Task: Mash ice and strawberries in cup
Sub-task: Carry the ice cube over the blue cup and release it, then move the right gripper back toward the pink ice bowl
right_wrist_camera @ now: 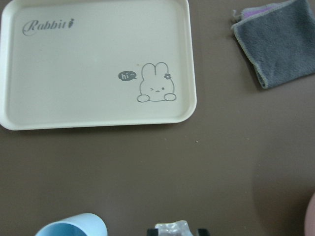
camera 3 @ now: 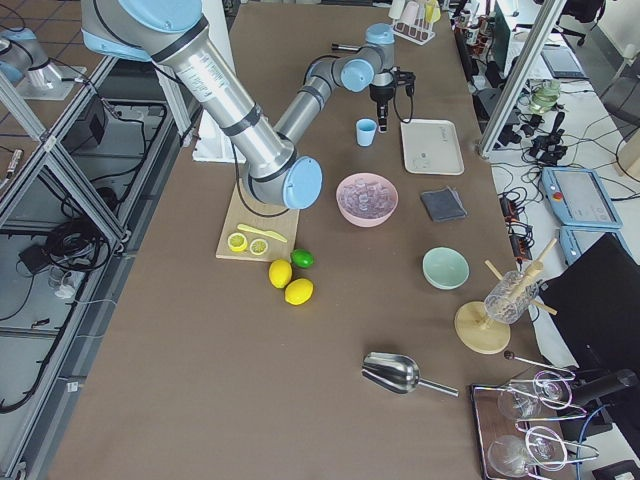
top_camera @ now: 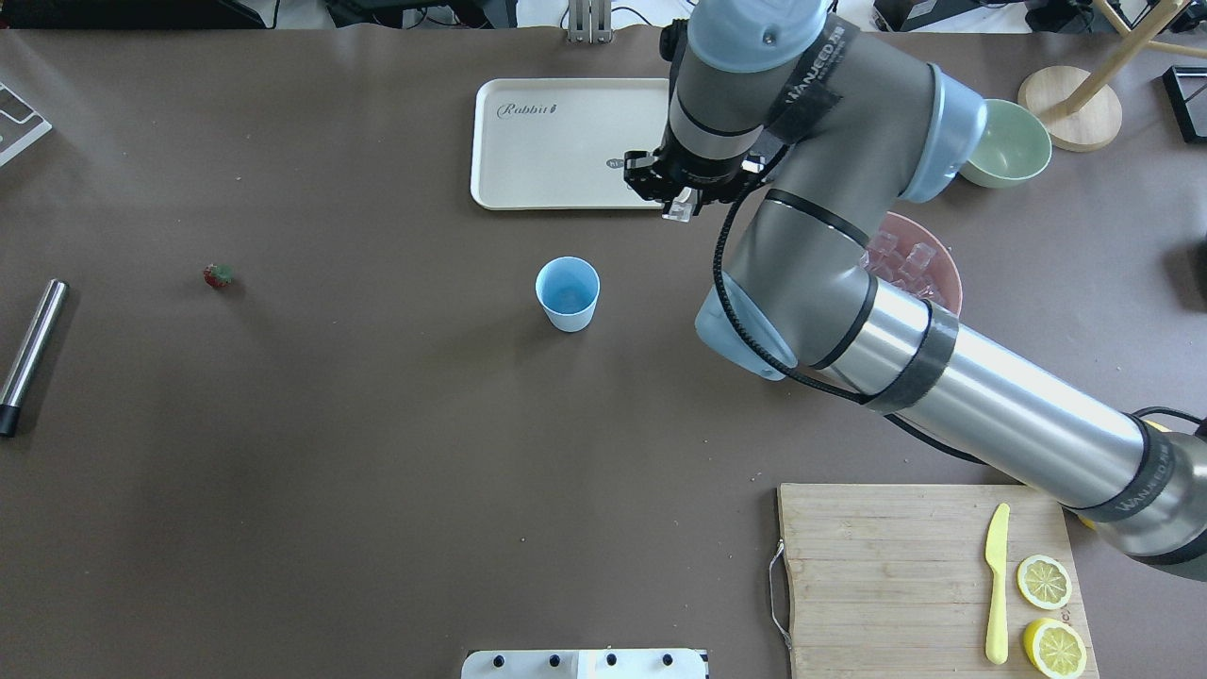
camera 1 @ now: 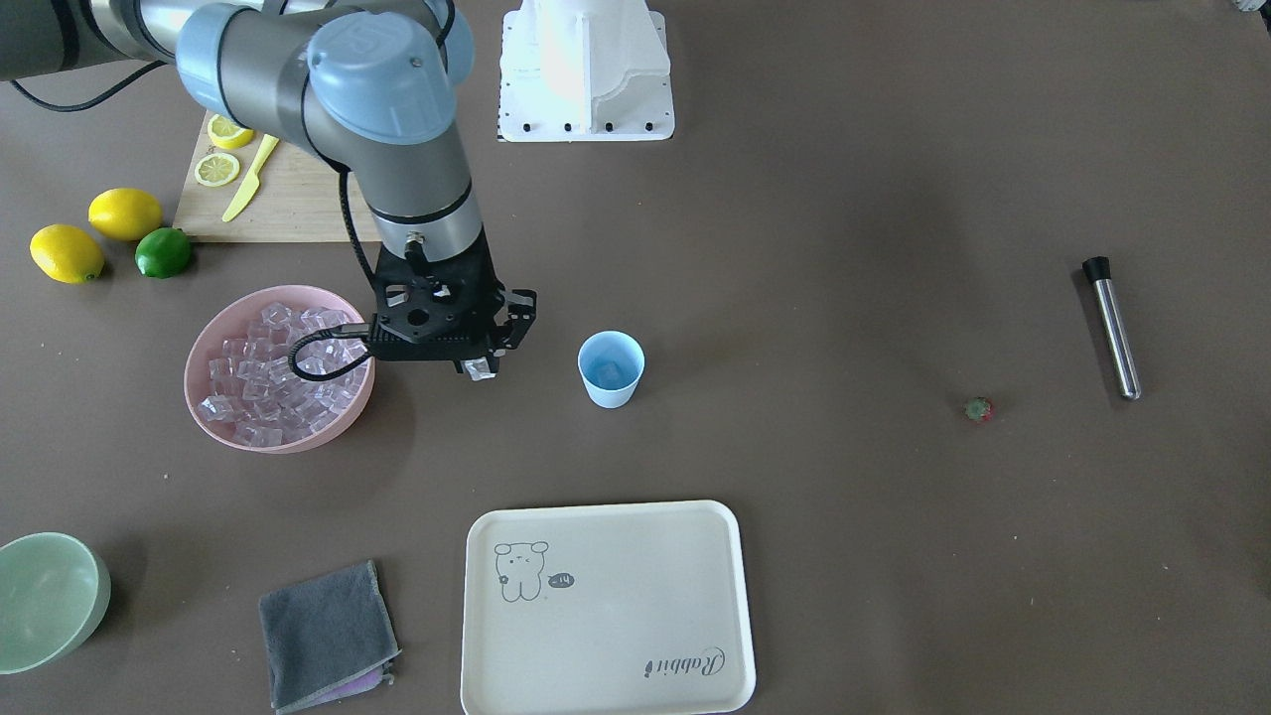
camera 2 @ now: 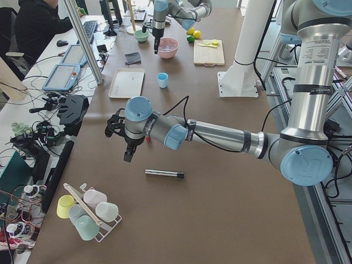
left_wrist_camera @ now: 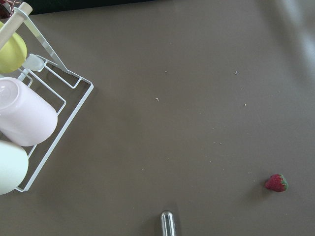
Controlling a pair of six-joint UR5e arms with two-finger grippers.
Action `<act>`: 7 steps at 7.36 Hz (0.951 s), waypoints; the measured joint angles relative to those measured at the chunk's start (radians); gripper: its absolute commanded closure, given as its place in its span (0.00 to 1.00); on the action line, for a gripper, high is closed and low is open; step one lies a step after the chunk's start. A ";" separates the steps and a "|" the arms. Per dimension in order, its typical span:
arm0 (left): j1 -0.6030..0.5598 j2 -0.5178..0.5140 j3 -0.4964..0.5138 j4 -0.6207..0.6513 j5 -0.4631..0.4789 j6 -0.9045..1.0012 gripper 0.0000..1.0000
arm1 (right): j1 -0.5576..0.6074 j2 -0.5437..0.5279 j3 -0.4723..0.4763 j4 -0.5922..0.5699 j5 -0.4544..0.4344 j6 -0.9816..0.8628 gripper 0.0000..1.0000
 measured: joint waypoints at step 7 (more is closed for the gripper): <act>0.000 0.009 0.009 0.001 0.000 -0.001 0.01 | -0.154 0.041 -0.121 0.265 -0.159 0.118 0.53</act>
